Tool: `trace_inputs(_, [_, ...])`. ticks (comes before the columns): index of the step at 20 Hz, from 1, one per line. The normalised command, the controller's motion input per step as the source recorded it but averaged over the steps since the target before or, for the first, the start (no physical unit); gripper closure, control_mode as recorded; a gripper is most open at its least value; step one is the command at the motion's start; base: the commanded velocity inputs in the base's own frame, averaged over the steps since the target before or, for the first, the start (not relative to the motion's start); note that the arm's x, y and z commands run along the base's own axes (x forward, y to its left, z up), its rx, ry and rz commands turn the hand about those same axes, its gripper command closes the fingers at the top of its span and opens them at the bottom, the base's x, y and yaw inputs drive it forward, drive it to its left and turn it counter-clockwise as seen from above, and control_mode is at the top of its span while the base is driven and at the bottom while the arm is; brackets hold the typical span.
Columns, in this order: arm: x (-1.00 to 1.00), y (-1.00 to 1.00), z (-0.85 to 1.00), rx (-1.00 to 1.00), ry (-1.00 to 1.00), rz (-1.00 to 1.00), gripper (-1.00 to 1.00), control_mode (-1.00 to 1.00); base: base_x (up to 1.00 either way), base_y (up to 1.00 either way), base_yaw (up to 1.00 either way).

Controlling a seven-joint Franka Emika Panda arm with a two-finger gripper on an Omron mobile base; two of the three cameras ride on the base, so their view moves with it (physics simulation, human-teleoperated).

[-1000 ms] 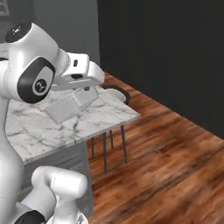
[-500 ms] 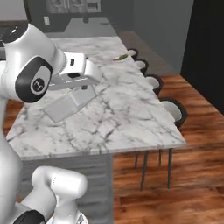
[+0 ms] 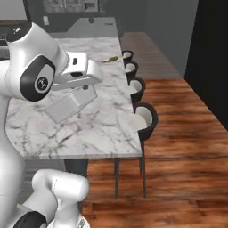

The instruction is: Retrieve the tupperware and aluminum foil from the cabinet and place them on the dining counter near the plate with cucumber and kebab skewer to prepare for storing leftovers.

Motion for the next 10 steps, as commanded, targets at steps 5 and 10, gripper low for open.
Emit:
trace_inputs(5, [0.00,0.00,0.00,0.00,0.00,0.00,1.00,1.00,0.00,-1.00,0.11])
trace_inputs(10, [0.00,0.00,0.00,0.00,0.00,0.00,1.00,1.00,0.02,-1.00,0.08])
